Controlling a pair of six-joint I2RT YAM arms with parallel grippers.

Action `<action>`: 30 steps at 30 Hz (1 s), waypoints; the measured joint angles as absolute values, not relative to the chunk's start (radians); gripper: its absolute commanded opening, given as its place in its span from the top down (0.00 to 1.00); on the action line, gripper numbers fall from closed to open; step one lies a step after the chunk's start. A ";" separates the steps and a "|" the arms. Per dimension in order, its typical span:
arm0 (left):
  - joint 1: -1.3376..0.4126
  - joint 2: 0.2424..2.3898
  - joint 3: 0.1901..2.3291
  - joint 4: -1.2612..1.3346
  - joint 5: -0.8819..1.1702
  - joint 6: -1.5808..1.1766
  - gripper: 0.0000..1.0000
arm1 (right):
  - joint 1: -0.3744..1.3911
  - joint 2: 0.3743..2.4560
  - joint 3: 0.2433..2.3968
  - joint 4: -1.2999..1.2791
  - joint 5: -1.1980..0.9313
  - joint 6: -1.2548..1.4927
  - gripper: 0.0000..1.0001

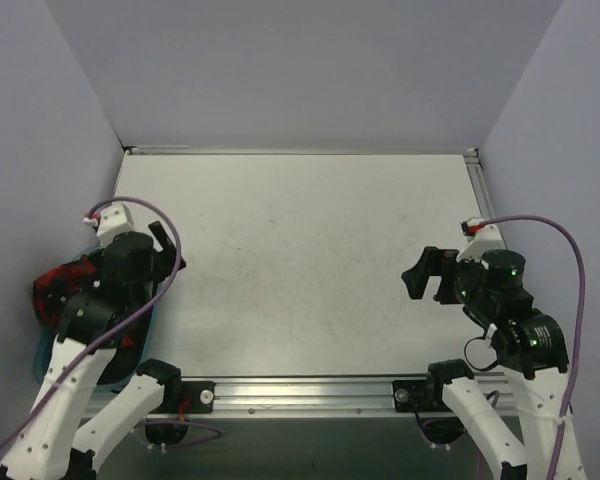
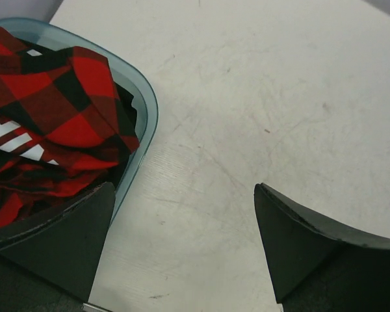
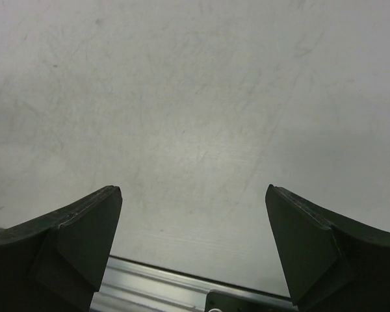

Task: Fold and stack the long sleeve shirts
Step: Grab the shirt from the pile

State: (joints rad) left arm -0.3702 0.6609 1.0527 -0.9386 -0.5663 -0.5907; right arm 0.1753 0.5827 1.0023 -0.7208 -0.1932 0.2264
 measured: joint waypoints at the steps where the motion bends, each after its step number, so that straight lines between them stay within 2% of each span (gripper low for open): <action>1: -0.370 0.718 1.061 -0.940 -0.564 -0.604 0.03 | 0.175 0.605 1.002 -0.723 -0.220 0.233 0.00; 5: -0.298 0.932 1.096 -0.939 -0.537 -0.638 0.03 | 0.176 0.677 0.991 -0.730 -0.315 0.259 0.00; 9: -0.041 1.087 1.131 -0.934 -0.467 -0.653 0.02 | 0.176 0.722 0.949 -0.731 -0.397 0.266 0.00; 12: 0.094 1.127 1.132 -0.940 -0.468 -0.660 0.02 | 0.176 0.735 0.912 -0.731 -0.434 0.265 0.00; 23: 0.321 1.212 1.081 -0.883 -0.523 -0.669 0.02 | 0.232 0.701 0.879 -0.712 -0.445 0.270 0.00; 25: 0.346 1.247 1.057 -0.856 -0.519 -0.670 0.05 | 0.247 0.688 0.870 -0.715 -0.434 0.269 0.00; 28: 0.369 1.285 1.003 -0.813 -0.506 -0.680 0.26 | 0.265 0.685 0.859 -0.715 -0.419 0.269 0.00; 29: 0.374 1.293 0.987 -0.807 -0.501 -0.685 0.50 | 0.268 0.685 0.856 -0.715 -0.414 0.269 0.00; 30: 0.376 1.298 0.975 -0.801 -0.499 -0.693 0.64 | 0.271 0.685 0.855 -0.715 -0.408 0.269 0.00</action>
State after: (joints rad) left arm 0.3763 1.2976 0.9749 -0.8013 -0.4988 -0.6926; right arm 0.2714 0.6846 0.8555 -0.7151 -0.4080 0.2691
